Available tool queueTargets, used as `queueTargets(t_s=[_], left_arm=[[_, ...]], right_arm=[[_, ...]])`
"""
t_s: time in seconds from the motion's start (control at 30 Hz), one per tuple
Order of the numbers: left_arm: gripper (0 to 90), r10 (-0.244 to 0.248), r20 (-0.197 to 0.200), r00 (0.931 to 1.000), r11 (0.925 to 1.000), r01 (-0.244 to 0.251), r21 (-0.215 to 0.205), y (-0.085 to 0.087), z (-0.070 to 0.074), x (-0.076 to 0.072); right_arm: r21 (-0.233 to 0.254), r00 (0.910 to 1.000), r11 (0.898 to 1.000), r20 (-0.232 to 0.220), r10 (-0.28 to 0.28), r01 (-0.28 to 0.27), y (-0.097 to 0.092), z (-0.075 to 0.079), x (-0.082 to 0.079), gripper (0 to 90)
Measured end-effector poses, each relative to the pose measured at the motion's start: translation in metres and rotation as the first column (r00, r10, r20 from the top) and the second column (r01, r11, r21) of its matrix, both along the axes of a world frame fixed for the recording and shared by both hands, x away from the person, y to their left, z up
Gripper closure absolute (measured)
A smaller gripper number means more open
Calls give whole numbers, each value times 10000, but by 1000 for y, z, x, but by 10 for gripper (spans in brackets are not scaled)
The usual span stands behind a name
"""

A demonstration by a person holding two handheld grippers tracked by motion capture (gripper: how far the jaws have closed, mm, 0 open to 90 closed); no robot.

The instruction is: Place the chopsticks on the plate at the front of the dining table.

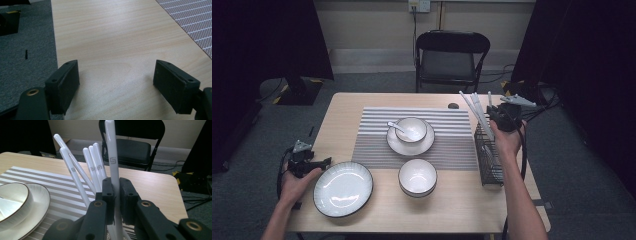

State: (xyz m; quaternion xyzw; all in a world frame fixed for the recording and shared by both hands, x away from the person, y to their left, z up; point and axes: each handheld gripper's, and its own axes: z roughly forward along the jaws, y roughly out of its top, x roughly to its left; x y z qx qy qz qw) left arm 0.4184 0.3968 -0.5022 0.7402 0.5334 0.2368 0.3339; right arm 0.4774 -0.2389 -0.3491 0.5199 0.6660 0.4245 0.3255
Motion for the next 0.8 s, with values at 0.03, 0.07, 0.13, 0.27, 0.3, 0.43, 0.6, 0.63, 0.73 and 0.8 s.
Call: queueTargets(t_s=[0.03,0.07,0.13,0.27,0.3,0.43,0.6,0.63,0.73,0.8], left_arm=[[206,1,2,10000,10000,-1,0,0,0,0],[205,1,2,10000,10000,-1,0,0,0,0],[205,1,0,10000,10000,-1,2,0,0,0],[205,17,0,10000,10000,-17,-12,0,0,0],[206,-1,1,10000,10000,1,1,0,0,0],[205,0,-1,10000,10000,0,3,0,0,0],[206,18,10,10000,10000,-18,-20,0,0,0],[205,23,10,10000,10000,-23,-15,0,0,0],[206,19,6,10000,10000,-19,-12,0,0,0],[205,17,1,10000,10000,-17,-12,0,0,0]], right_arm=[[-1,10000,10000,27,41,-41,1,0,1,847],[43,10000,10000,9,57,-57,1,0,1,850],[179,9999,9997,2,140,-140,1,0,2,850],[308,9995,9990,-49,317,-315,5,-2,3,850],[329,9994,9989,-47,339,-337,6,-1,3,850],[359,9991,9984,82,425,-428,9,1,3,850],[647,9986,9965,123,516,-523,7,-1,2,848],[650,9985,9965,107,528,-533,7,-1,2,847],[744,9980,9953,-39,628,-623,9,-3,2,843],[673,9971,9953,-250,719,-701,11,-6,3,840]])
